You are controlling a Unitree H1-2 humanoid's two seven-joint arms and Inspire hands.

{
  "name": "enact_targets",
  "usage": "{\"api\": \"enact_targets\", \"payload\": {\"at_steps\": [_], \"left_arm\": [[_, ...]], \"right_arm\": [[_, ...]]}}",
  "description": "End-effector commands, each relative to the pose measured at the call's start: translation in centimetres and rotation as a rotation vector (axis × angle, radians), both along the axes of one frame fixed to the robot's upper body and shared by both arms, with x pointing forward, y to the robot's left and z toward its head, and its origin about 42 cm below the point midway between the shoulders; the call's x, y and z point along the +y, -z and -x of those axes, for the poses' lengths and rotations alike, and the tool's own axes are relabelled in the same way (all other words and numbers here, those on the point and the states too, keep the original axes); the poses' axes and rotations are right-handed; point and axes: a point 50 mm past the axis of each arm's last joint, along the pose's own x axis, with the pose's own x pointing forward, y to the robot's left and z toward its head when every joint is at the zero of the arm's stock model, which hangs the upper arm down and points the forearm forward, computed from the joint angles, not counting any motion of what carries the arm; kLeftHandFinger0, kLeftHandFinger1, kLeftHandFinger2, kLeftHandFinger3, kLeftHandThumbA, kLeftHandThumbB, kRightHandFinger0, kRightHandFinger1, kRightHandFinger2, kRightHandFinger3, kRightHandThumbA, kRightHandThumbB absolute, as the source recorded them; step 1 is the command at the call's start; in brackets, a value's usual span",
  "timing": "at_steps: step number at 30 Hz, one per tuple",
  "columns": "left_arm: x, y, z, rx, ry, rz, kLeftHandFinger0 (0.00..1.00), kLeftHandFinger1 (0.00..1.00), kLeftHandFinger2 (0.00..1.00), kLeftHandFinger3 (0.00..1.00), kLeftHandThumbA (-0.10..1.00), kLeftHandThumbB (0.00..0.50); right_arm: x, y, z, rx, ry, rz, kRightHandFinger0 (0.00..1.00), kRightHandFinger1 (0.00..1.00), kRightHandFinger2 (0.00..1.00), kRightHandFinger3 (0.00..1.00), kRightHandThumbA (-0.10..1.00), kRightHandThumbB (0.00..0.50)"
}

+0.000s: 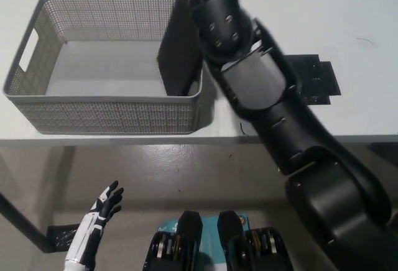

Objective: A notebook is kept standing on the table on the right hand side and a container is kept on the left hand side and the robot uses its right hand to grab the notebook and places it in the container

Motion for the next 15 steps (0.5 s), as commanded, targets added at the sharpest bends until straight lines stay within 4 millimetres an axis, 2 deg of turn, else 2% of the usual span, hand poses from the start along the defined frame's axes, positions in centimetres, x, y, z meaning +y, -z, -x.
{"api": "enact_targets", "payload": {"at_steps": [1, 5, 8, 10, 12, 13, 15], "left_arm": [[0.2, -1.4, -1.3, -0.056, 0.046, -0.051, 1.00, 1.00, 1.00, 1.00, 1.00, 0.248], [0.3, -1.4, -1.3, -0.045, 0.048, -0.059, 1.00, 1.00, 1.00, 1.00, 1.00, 0.248], [0.2, -1.3, -1.4, -0.045, 0.050, -0.056, 1.00, 1.00, 1.00, 1.00, 1.00, 0.238], [0.3, -1.2, -1.3, -0.043, 0.048, -0.058, 1.00, 1.00, 1.00, 1.00, 1.00, 0.244], [0.4, -1.1, -1.3, -0.043, 0.042, -0.074, 1.00, 1.00, 1.00, 1.00, 1.00, 0.250], [0.4, -1.0, -1.2, -0.042, 0.042, -0.073, 1.00, 1.00, 1.00, 1.00, 1.00, 0.250], [0.4, -1.0, -1.2, -0.042, 0.039, -0.065, 1.00, 1.00, 1.00, 1.00, 1.00, 0.249]], "right_arm": [[-6.7, -19.0, 9.1, -0.395, -0.072, -0.151, 1.00, 1.00, 1.00, 1.00, 1.00, 0.481], [-10.4, -20.5, 11.0, -0.476, -0.038, -0.177, 1.00, 1.00, 1.00, 1.00, 1.00, 0.496], [-13.0, -20.0, 12.7, -0.514, -0.048, -0.203, 1.00, 1.00, 1.00, 1.00, 1.00, 0.454], [-14.1, -19.4, 13.7, -0.523, -0.077, -0.231, 1.00, 1.00, 1.00, 1.00, 0.98, 0.464], [-15.7, -17.3, 15.5, -0.582, 0.000, -0.212, 1.00, 1.00, 1.00, 1.00, 1.00, 0.425], [-16.0, -16.7, 15.9, -0.602, 0.025, -0.202, 1.00, 1.00, 1.00, 1.00, 1.00, 0.423], [-16.8, -14.4, 17.5, -0.628, 0.021, -0.182, 1.00, 1.00, 1.00, 1.00, 1.00, 0.421]]}}
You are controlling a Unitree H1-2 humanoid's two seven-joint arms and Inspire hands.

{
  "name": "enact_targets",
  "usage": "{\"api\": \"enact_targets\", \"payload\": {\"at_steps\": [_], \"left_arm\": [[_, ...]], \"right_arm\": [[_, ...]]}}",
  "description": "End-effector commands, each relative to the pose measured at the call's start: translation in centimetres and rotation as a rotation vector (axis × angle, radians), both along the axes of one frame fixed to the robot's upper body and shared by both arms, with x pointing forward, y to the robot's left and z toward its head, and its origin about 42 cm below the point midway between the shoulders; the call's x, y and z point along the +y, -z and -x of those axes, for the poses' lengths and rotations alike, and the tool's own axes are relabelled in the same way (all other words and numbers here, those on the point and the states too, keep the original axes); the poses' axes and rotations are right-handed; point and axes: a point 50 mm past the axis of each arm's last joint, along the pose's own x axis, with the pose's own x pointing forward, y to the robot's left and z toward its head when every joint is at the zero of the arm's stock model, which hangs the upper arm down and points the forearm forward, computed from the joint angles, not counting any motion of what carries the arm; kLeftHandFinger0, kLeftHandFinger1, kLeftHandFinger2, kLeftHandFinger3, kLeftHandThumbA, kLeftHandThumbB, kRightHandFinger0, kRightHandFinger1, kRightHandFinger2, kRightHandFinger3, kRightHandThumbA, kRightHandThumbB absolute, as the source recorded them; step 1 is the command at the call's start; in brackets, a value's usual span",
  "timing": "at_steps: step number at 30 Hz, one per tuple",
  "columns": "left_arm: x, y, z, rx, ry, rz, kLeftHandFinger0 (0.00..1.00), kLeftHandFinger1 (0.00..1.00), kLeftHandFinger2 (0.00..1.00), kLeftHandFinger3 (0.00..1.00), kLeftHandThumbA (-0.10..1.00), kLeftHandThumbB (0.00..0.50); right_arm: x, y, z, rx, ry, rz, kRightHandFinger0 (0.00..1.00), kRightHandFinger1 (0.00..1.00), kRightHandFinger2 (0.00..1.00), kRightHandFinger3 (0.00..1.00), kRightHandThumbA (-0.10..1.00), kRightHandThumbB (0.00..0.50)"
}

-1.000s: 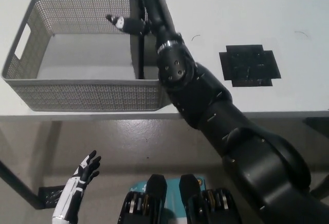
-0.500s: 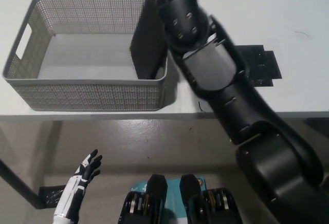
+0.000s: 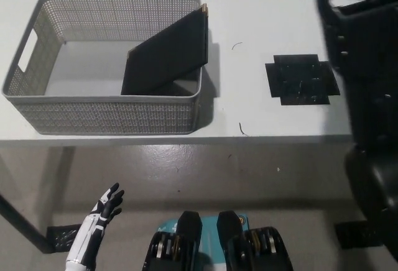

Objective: A notebook is kept standing on the table on the right hand side and a container is kept on the left hand side and the robot uses its right hand to grab the notebook and places it in the container

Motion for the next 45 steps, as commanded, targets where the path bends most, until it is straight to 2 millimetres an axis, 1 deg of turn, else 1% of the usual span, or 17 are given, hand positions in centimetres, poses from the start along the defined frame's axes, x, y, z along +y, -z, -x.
{"api": "enact_targets", "payload": {"at_steps": [1, 3, 5, 7, 9, 10, 11, 13, 16, 20, 24, 26, 27, 34, 35, 42, 45], "left_arm": [[0.4, -1.6, -1.2, -0.068, 0.038, -0.058, 1.00, 1.00, 1.00, 1.00, 1.00, 0.249], [0.4, -1.6, -1.2, -0.065, 0.039, -0.057, 1.00, 1.00, 1.00, 1.00, 1.00, 0.266], [0.4, -1.5, -1.2, -0.064, 0.042, -0.053, 1.00, 1.00, 1.00, 1.00, 1.00, 0.256], [0.4, -1.4, -1.0, -0.053, 0.048, -0.049, 1.00, 1.00, 1.00, 1.00, 1.00, 0.256], [0.5, -1.3, -1.0, -0.047, 0.048, -0.048, 1.00, 1.00, 1.00, 1.00, 1.00, 0.250], [0.5, -1.3, -0.9, -0.045, 0.047, -0.048, 1.00, 1.00, 1.00, 1.00, 1.00, 0.250], [0.5, -1.2, -0.8, -0.044, 0.045, -0.048, 1.00, 1.00, 1.00, 1.00, 1.00, 0.256], [0.4, -1.3, -0.8, -0.047, 0.046, -0.042, 1.00, 1.00, 1.00, 1.00, 1.00, 0.249], [0.3, -1.3, -1.0, -0.047, 0.048, -0.024, 1.00, 1.00, 1.00, 1.00, 1.00, 0.268], [0.2, -1.1, -0.9, -0.053, 0.047, -0.007, 1.00, 1.00, 1.00, 1.00, 1.00, 0.252], [-0.2, -1.0, -0.5, -0.045, 0.043, -0.009, 1.00, 1.00, 1.00, 1.00, 1.00, 0.243], [-0.2, -0.9, -0.5, -0.052, 0.040, 0.009, 1.00, 1.00, 1.00, 1.00, 1.00, 0.246], [-0.2, -0.8, -0.5, -0.059, 0.038, 0.016, 1.00, 1.00, 1.00, 1.00, 1.00, 0.241], [-0.4, -1.1, -0.2, -0.080, 0.035, 0.037, 1.00, 1.00, 1.00, 1.00, 1.00, 0.248], [-0.4, -1.2, -0.2, -0.090, 0.031, 0.032, 1.00, 1.00, 1.00, 1.00, 1.00, 0.233], [-0.3, -1.0, -0.2, -0.088, 0.039, 0.042, 1.00, 1.00, 1.00, 1.00, 1.00, 0.248], [-0.3, -0.9, 0.1, -0.083, 0.040, 0.046, 1.00, 1.00, 1.00, 1.00, 1.00, 0.244]], "right_arm": [[-4.9, -2.9, 11.5, -0.305, -0.050, 0.021, 1.00, 1.00, 1.00, 1.00, 1.00, 0.423], [-5.7, -0.5, 12.8, -0.293, -0.074, 0.038, 1.00, 1.00, 1.00, 1.00, 1.00, 0.443], [-6.4, 1.9, 14.1, -0.272, -0.115, 0.058, 1.00, 1.00, 1.00, 1.00, 0.99, 0.431], [-7.2, 5.3, 15.4, -0.280, -0.066, 0.104, 1.00, 1.00, 1.00, 1.00, 1.00, 0.341], [-7.2, 9.1, 16.3, -0.231, -0.024, 0.081, 1.00, 1.00, 1.00, 1.00, 1.00, 0.410], [-7.1, 10.0, 16.6, -0.214, -0.023, 0.087, 1.00, 1.00, 1.00, 1.00, 1.00, 0.400], [-6.9, 11.2, 17.0, -0.192, -0.029, 0.098, 1.00, 1.00, 1.00, 1.00, 1.00, 0.433], [-6.6, 14.9, 17.5, -0.099, -0.040, 0.087, 1.00, 1.00, 1.00, 1.00, 1.00, 0.430], [-6.3, 19.6, 18.0, 0.074, -0.123, 0.077, 1.00, 1.00, 1.00, 1.00, 1.00, 0.431], [-6.2, 25.5, 18.0, 0.201, -0.087, 0.104, 1.00, 1.00, 1.00, 1.00, 1.00, 0.333], [-5.1, 33.1, 17.2, 0.431, -0.105, 0.107, 1.00, 1.00, 1.00, 1.00, 1.00, 0.329], [-5.0, 35.5, 16.8, 0.516, -0.104, 0.096, 1.00, 1.00, 1.00, 1.00, 1.00, 0.346], [-4.9, 36.7, 16.7, 0.559, -0.113, 0.069, 1.00, 1.00, 1.00, 1.00, 1.00, 0.322], [-5.9, 41.7, 16.4, 0.718, -0.075, 0.019, 1.00, 1.00, 1.00, 1.00, 1.00, 0.325], [-6.3, 42.9, 16.4, 0.755, -0.076, -0.005, 1.00, 1.00, 1.00, 1.00, 1.00, 0.294], [-7.6, 46.0, 15.9, 0.870, -0.043, -0.058, 1.00, 1.00, 1.00, 1.00, 1.00, 0.241], [-7.8, 47.0, 15.8, 0.899, -0.022, -0.053, 1.00, 1.00, 1.00, 1.00, 1.00, 0.255]]}}
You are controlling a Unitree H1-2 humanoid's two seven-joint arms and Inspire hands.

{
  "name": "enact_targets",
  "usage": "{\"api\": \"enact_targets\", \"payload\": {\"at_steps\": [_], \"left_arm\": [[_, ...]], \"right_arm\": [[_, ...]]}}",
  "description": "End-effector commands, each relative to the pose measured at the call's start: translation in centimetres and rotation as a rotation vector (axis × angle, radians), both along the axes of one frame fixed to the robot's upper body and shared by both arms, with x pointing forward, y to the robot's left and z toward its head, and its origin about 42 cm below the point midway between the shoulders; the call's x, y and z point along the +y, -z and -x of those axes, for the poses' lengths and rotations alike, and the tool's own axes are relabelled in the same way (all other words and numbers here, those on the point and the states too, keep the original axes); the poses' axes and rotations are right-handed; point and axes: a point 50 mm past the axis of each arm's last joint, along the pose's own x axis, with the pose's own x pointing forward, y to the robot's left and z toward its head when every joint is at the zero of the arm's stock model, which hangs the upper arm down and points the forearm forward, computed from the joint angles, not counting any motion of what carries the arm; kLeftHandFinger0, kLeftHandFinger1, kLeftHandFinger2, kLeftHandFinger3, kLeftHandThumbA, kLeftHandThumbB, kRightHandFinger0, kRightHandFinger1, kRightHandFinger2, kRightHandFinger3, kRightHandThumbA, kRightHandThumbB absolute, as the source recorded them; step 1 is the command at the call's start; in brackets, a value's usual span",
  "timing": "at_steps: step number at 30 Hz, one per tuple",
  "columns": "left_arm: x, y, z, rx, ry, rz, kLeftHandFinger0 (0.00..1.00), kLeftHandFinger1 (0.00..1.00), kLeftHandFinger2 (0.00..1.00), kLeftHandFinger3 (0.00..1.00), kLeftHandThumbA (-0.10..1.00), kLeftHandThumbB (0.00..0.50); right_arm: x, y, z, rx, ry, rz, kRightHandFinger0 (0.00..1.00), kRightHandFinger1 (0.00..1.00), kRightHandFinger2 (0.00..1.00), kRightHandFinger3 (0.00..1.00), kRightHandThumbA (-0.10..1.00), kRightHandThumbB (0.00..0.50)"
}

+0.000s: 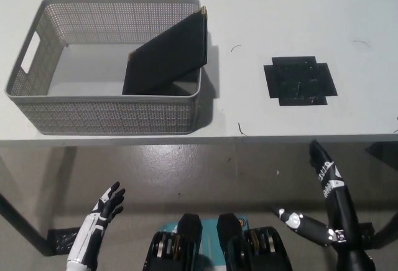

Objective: A notebook is kept standing on the table on the right hand side and a container is kept on the left hand side and the robot uses its right hand to grab the notebook and places it in the container

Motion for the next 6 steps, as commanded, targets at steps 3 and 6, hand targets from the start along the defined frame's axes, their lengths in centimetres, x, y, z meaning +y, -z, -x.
{"api": "enact_targets", "payload": {"at_steps": [3, 6], "left_arm": [[-0.3, -0.9, 0.0, -0.063, 0.035, 0.020, 1.00, 1.00, 1.00, 1.00, 1.00, 0.237], [-0.3, -1.0, -0.1, -0.070, 0.034, 0.021, 1.00, 1.00, 1.00, 1.00, 1.00, 0.225]], "right_arm": [[-0.3, 1.4, -0.5, -0.009, 0.009, -0.063, 1.00, 1.00, 1.00, 1.00, 1.00, 0.269], [-0.4, 1.9, -0.7, 0.002, 0.009, -0.055, 1.00, 1.00, 1.00, 1.00, 1.00, 0.256]]}}
